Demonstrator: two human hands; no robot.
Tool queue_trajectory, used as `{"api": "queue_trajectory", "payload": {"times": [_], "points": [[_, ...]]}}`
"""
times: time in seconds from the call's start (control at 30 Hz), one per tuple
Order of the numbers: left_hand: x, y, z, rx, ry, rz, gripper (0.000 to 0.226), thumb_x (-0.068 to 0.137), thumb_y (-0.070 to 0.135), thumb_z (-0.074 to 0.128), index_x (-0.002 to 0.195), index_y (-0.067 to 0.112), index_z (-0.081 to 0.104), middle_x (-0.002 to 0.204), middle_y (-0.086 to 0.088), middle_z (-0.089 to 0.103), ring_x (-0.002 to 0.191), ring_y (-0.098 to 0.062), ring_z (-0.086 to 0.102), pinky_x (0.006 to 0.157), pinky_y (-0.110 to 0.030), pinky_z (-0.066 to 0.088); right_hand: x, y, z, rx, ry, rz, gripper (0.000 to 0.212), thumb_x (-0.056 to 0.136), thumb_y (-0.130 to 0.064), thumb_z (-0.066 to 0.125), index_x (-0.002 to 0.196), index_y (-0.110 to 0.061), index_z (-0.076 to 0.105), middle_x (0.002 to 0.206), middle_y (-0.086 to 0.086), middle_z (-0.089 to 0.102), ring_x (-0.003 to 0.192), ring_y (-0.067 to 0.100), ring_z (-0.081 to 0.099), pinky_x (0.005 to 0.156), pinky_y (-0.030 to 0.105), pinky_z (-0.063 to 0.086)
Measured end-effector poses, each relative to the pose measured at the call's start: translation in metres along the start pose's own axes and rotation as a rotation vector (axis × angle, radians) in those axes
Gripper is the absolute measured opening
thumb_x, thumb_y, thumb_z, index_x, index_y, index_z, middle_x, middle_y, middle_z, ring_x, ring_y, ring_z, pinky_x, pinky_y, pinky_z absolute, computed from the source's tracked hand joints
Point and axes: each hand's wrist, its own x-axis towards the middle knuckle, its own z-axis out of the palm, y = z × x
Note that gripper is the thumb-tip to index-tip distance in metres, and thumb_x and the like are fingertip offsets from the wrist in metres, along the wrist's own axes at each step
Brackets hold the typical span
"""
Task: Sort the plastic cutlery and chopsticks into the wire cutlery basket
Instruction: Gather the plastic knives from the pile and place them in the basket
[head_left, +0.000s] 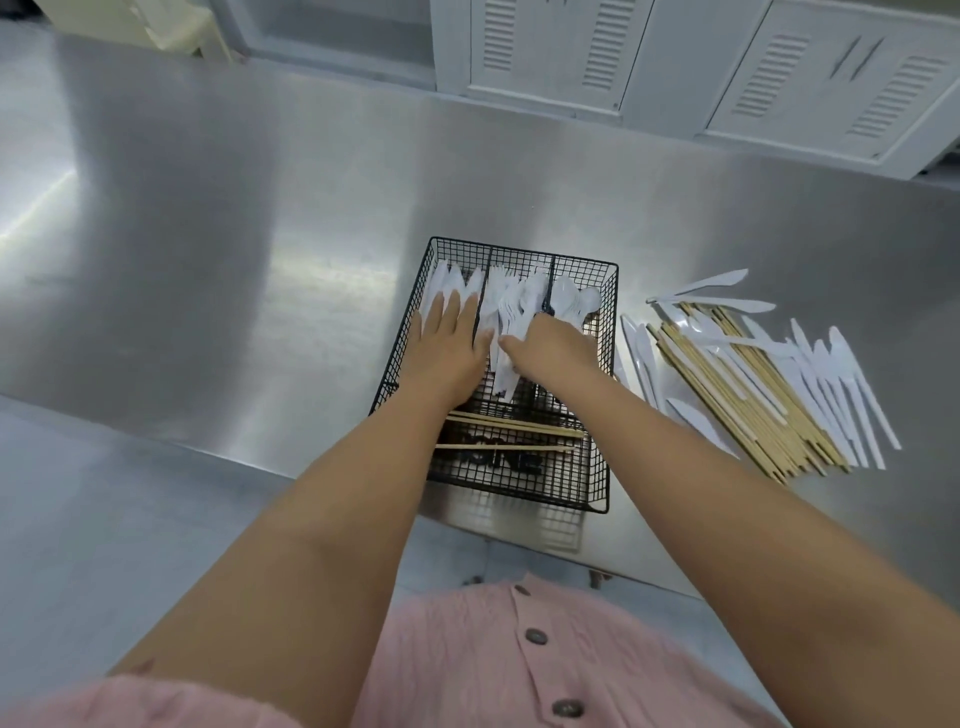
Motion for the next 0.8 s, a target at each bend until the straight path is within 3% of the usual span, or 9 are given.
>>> {"api": "queue_trajectory", "payload": {"times": [0.1,0.2,0.33,0.43,0.63,0.8], "points": [[-0.001,-0.002,0.001,-0.014,0.011,0.005,0.059,0.105,0.045,0.011,0.158,0.021,0.000,0.166,-0.003,-0.002,0.152,-0.019,-0.009,0.122,-0.043,-0.005,-0.005,-0.004,0.004,-0.135,0.161,-0.040,0.045,0.097,-0.042,0.044,0.125,-0.006,0.050,0.113,0.012,0.065,0.113,0.031,0.054,0.096,0.042,0.036],[0.000,-0.002,0.000,-0.014,0.012,0.008,0.059,0.105,0.045,0.010,0.158,0.022,-0.001,0.166,-0.003,-0.002,0.152,-0.019,-0.009,0.122,-0.043,-0.005,-0.007,0.000,0.009,-0.248,0.308,-0.171,0.049,0.096,-0.037,0.049,0.135,-0.008,0.042,0.131,0.012,0.053,0.124,0.030,0.043,0.099,0.042,0.034],[-0.002,-0.003,0.000,0.006,0.021,0.008,0.058,0.106,0.043,0.011,0.158,0.022,-0.001,0.166,-0.004,-0.002,0.152,-0.019,-0.009,0.122,-0.043,-0.005,-0.006,0.014,0.021,-0.323,0.137,-0.246,0.060,0.099,-0.045,0.040,0.150,-0.013,0.029,0.158,0.003,0.024,0.147,0.026,0.012,0.115,0.048,0.014],[-0.002,-0.004,-0.002,0.038,0.022,0.017,0.058,0.106,0.043,0.010,0.158,0.021,-0.001,0.166,-0.004,-0.003,0.152,-0.019,-0.010,0.122,-0.043,-0.005,-0.007,0.023,0.028,-0.280,0.089,-0.250,0.060,0.102,-0.045,0.031,0.154,-0.016,0.020,0.163,-0.002,0.010,0.150,0.023,-0.002,0.118,0.050,0.004],[-0.006,0.005,0.002,0.048,0.021,-0.001,0.061,0.105,0.046,0.009,0.158,0.018,-0.001,0.166,-0.006,-0.004,0.152,-0.020,-0.009,0.122,-0.042,-0.006,-0.017,0.049,0.020,-0.104,0.336,-0.253,0.050,0.101,-0.036,0.038,0.147,-0.017,0.035,0.157,0.001,0.029,0.146,0.021,0.022,0.113,0.045,0.019],[-0.012,0.028,0.008,0.019,0.039,0.003,0.063,0.105,0.047,0.010,0.158,0.015,0.001,0.166,-0.006,-0.006,0.152,-0.021,-0.011,0.123,-0.042,-0.006,-0.025,0.093,0.003,-0.052,0.523,0.031,0.042,0.095,-0.030,0.048,0.132,-0.011,0.048,0.135,0.010,0.051,0.125,0.030,0.045,0.101,0.044,0.033]]}}
